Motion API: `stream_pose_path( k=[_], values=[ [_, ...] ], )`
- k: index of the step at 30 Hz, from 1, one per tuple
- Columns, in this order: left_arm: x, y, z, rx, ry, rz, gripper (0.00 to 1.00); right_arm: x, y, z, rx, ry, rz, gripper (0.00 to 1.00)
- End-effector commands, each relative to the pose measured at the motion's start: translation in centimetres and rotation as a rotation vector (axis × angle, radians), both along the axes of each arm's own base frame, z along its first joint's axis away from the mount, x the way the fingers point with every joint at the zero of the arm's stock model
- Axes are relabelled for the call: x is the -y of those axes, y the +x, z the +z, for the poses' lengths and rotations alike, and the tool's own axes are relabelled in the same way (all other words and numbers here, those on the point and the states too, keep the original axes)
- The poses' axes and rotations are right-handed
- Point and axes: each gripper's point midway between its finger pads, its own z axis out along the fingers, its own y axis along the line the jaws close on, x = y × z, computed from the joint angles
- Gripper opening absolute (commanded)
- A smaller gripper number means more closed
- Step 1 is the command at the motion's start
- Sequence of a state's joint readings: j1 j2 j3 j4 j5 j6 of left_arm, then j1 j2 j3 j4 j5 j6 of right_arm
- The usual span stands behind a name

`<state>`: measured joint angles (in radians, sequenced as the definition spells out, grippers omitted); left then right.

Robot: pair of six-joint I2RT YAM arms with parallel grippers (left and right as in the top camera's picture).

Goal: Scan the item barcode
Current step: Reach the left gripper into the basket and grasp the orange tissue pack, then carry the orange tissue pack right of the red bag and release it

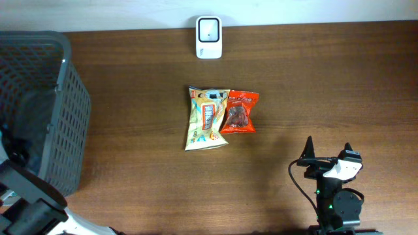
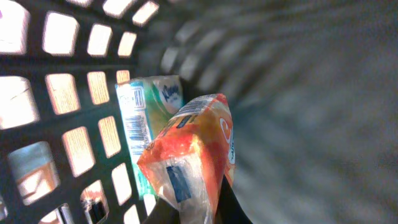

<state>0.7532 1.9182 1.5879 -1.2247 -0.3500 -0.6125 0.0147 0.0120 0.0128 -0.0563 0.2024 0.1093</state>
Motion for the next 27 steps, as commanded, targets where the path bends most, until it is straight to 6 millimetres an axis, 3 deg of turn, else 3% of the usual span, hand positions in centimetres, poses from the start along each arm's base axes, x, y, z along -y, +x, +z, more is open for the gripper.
stream_pose_path(
  k=[1, 4, 5, 9, 10, 12, 14, 15, 17, 19, 21, 22, 26, 27],
  values=[
    [-0.6, 4.3, 8.0, 0.244, 0.069, -0.084, 0.00, -0.2, 0.0, -0.4, -0.007, 0.008, 0.006, 0.98],
    [1.3, 8.2, 14.8, 0.470, 0.089, -0.217, 0.00, -0.2, 0.0, -0.4, -0.007, 0.008, 0.006, 0.99],
    [2.0, 8.9, 16.3, 0.518, 0.094, -0.247, 0.00, -0.2, 0.0, -0.4, -0.007, 0.008, 0.006, 0.99],
    [7.4, 12.0, 25.3, 0.768, 0.178, -0.442, 0.00, -0.2, 0.0, -0.4, -0.007, 0.008, 0.006, 0.98],
    [8.4, 12.3, 26.7, 0.801, 0.200, -0.481, 0.00, -0.2, 0.0, -0.4, -0.007, 0.008, 0.006, 0.99],
    [12.8, 13.3, 30.8, 0.901, 0.258, -0.639, 0.00, -0.2, 0.0, -0.4, -0.007, 0.008, 0.006, 0.98],
    [17.7, 14.1, 33.1, 0.962, 0.274, -0.804, 0.00, -0.2, 0.0, -0.4, -0.007, 0.008, 0.006, 0.99],
    [21.3, 14.7, 34.0, 0.984, 0.269, -0.939, 0.00, -0.2, 0.0, -0.4, -0.007, 0.008, 0.006, 0.98],
    [26.2, 15.4, 33.9, 0.980, 0.242, -1.124, 0.00, -0.2, 0.0, -0.4, -0.007, 0.008, 0.006, 0.98],
    [31.3, 16.2, 32.7, 0.954, 0.188, -1.309, 0.00, -0.2, 0.0, -0.4, -0.007, 0.008, 0.006, 0.98],
    [35.7, 16.8, 30.5, 0.915, 0.115, -1.434, 0.00, -0.2, 0.0, -0.4, -0.007, 0.008, 0.006, 0.98],
    [39.1, 17.2, 28.1, 0.872, 0.040, -1.509, 0.00, -0.2, 0.0, -0.4, -0.007, 0.008, 0.006, 0.98],
    [45.2, 18.1, 23.6, 0.787, -0.077, -1.624, 0.00, -0.2, 0.0, -0.4, -0.007, 0.008, 0.006, 0.98],
    [48.3, 18.5, 21.3, 0.750, -0.127, -1.683, 0.00, -0.2, 0.0, -0.4, -0.007, 0.008, 0.006, 0.98]
  ],
)
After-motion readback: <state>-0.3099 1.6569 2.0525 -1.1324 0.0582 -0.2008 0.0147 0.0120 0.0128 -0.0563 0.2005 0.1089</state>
